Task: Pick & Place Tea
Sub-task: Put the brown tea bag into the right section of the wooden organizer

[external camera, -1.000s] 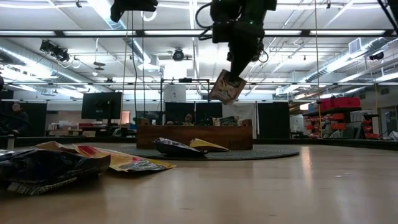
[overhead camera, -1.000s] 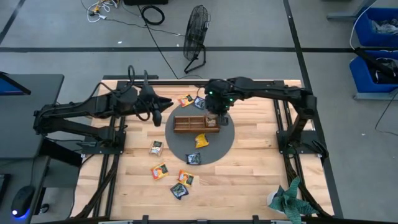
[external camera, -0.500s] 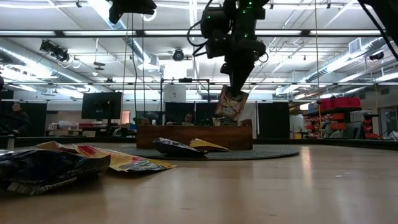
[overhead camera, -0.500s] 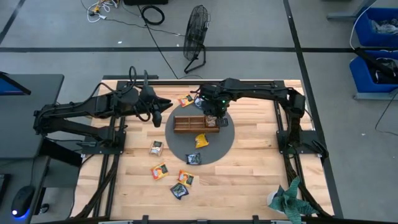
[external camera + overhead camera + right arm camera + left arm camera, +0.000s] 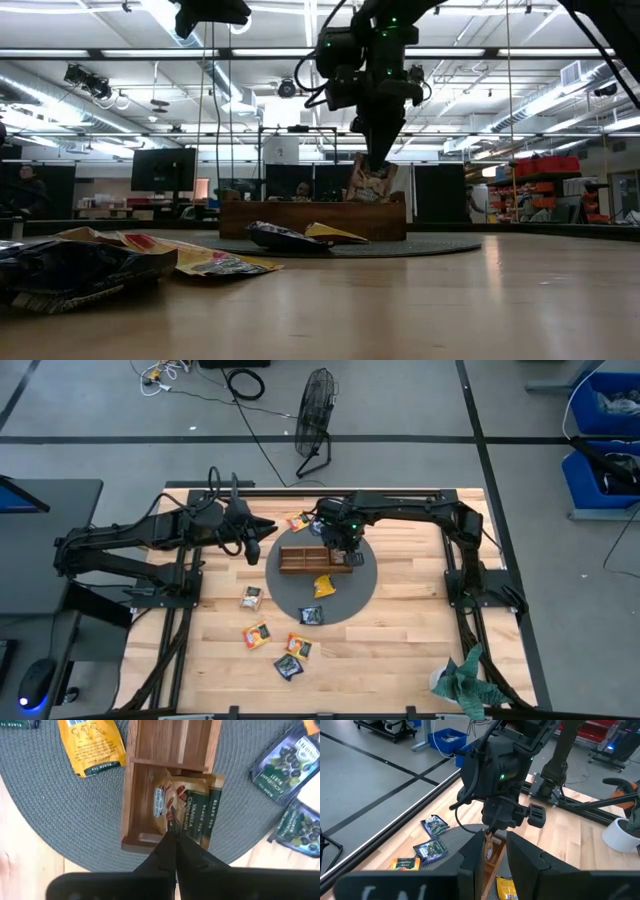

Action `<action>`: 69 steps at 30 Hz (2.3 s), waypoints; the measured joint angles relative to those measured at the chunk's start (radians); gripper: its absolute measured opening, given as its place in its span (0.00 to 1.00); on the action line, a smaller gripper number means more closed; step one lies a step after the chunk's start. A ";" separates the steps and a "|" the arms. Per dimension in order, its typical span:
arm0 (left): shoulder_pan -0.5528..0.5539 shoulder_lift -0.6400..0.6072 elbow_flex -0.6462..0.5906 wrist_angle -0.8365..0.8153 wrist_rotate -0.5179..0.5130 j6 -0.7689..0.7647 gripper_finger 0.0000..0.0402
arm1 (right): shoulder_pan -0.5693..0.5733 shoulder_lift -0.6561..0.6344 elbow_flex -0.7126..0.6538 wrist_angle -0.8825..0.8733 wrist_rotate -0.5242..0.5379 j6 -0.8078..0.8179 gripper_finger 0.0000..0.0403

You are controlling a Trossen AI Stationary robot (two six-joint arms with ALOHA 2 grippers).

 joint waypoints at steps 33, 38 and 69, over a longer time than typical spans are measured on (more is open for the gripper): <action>0.000 0.000 0.000 -0.001 0.003 -0.004 0.21 | -0.004 -0.042 -0.002 0.041 -0.123 0.223 0.38; 0.000 0.000 0.000 -0.002 0.003 -0.005 0.21 | 0.008 -0.104 -0.002 0.169 -0.182 0.310 0.32; -0.248 -0.224 -0.258 0.263 -0.136 -0.296 0.21 | 0.206 -0.488 -0.339 0.864 0.008 0.447 0.00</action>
